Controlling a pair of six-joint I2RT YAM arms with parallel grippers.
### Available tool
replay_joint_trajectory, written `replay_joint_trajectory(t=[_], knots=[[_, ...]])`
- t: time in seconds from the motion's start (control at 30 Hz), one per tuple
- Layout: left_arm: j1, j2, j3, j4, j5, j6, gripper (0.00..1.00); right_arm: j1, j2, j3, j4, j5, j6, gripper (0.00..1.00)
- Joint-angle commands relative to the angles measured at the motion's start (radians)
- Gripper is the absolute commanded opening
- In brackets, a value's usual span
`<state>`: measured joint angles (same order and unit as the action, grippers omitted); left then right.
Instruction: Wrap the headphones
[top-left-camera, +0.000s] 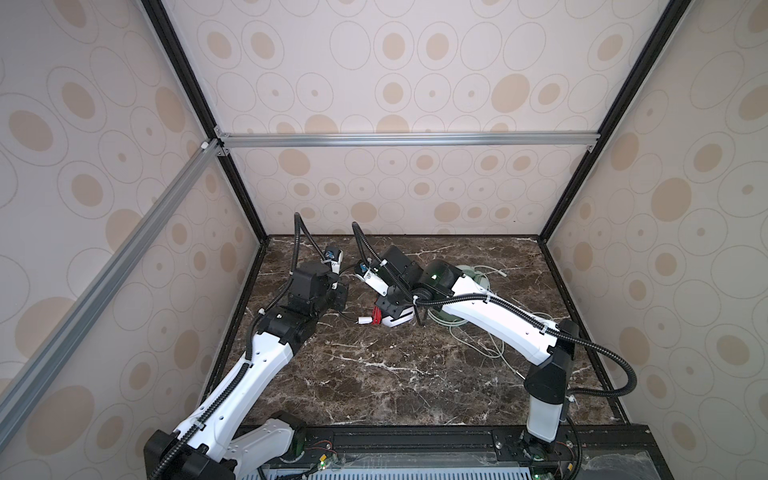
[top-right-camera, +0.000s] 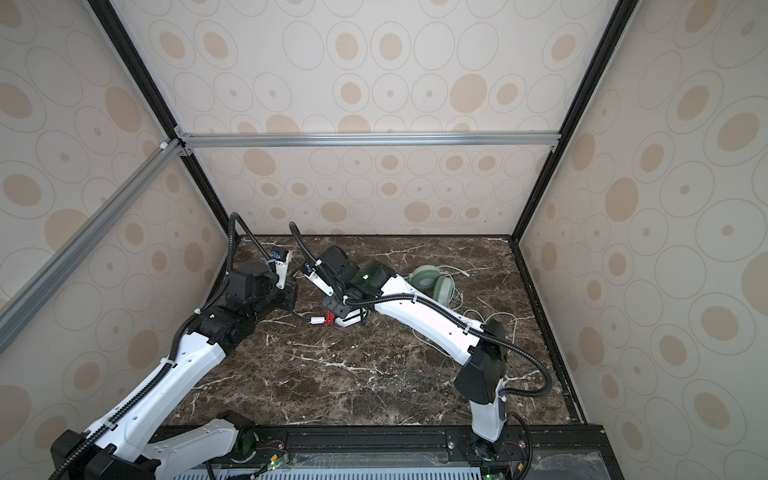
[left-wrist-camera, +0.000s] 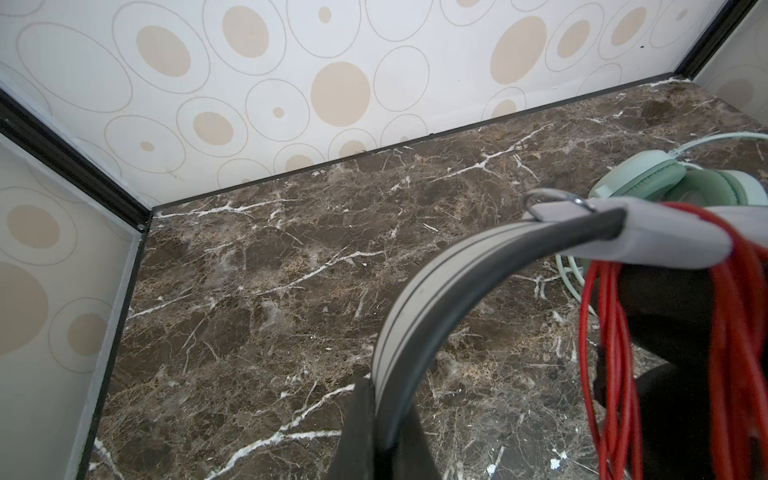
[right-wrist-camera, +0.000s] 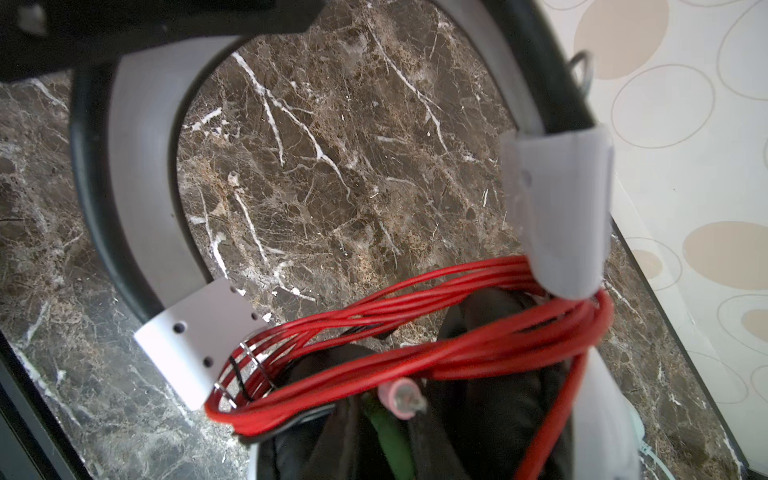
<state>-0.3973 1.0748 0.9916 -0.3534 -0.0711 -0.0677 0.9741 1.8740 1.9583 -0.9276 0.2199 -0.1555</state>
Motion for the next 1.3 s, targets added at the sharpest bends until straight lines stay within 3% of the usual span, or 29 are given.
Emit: replay_joint_trajectory(t=[0.0, 0.4, 0.6, 0.7, 1.13, 1.27], knots=[[-0.012, -0.027, 0.012, -0.031, 0.099, 0.008, 0.00, -0.034, -0.017, -0.004, 0.065, 0.106, -0.009, 0.20], [-0.001, -0.038, -0.007, -0.039, 0.107, -0.034, 0.00, -0.033, -0.144, -0.188, 0.205, 0.038, -0.011, 0.25], [0.006, -0.045, -0.013, -0.027, 0.152, -0.065, 0.00, -0.032, -0.183, -0.245, 0.259, 0.021, -0.016, 0.37], [0.010, -0.049, -0.012, -0.024, 0.158, -0.075, 0.00, -0.034, -0.196, -0.268, 0.277, 0.024, -0.031, 0.51], [0.026, -0.053, -0.007, -0.021, 0.233, -0.101, 0.00, -0.031, -0.273, -0.366, 0.377, 0.090, -0.103, 0.52], [0.030, -0.038, 0.004, -0.028, 0.247, -0.096, 0.00, -0.030, -0.323, -0.416, 0.441, 0.047, -0.162, 0.53]])
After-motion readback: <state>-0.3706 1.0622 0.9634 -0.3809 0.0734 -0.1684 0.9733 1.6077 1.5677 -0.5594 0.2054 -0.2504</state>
